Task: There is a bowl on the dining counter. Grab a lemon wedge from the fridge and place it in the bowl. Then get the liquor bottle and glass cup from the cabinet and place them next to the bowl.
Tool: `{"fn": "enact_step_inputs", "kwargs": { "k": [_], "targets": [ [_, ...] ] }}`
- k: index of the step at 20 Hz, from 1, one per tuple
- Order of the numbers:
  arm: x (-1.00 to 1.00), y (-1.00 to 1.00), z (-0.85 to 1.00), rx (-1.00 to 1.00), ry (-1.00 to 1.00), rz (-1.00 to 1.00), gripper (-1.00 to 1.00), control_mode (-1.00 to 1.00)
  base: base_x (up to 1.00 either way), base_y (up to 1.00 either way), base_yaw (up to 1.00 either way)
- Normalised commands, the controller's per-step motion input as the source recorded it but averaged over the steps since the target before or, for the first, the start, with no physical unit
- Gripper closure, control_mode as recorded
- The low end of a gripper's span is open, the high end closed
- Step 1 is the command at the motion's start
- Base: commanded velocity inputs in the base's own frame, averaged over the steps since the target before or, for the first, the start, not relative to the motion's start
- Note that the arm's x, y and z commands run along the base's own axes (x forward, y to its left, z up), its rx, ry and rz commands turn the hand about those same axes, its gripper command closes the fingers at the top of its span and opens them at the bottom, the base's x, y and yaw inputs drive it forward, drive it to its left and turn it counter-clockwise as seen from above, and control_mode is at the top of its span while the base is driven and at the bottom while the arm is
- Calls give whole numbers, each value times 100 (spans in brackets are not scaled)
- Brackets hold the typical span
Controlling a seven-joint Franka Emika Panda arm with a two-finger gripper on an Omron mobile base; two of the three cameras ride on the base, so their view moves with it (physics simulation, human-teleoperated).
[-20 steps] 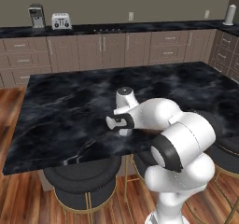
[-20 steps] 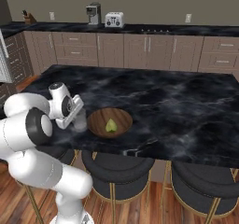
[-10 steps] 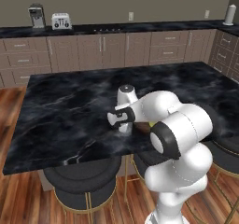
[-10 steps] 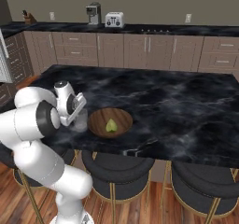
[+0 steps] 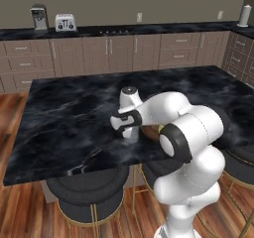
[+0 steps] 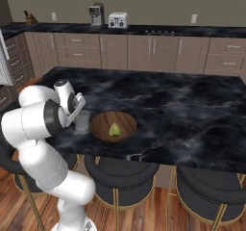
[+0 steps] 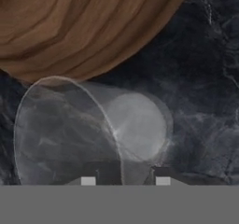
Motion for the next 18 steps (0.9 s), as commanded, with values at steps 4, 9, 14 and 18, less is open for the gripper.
{"fn": "enact_step_inputs", "kwargs": {
  "k": [4, 9, 14, 18],
  "targets": [
    [-34, 0, -2, 0, -9, -7, -100, -100, 0, 0, 0],
    [-37, 0, 18, 0, -13, -10, -100, -100, 0, 0, 0],
    [-36, 0, 85, 2, -20, -5, -100, -100, 0, 0, 0],
    [-26, 0, 100, 5, -23, 0, -100, -100, 0, 0, 0]
  ]
}}
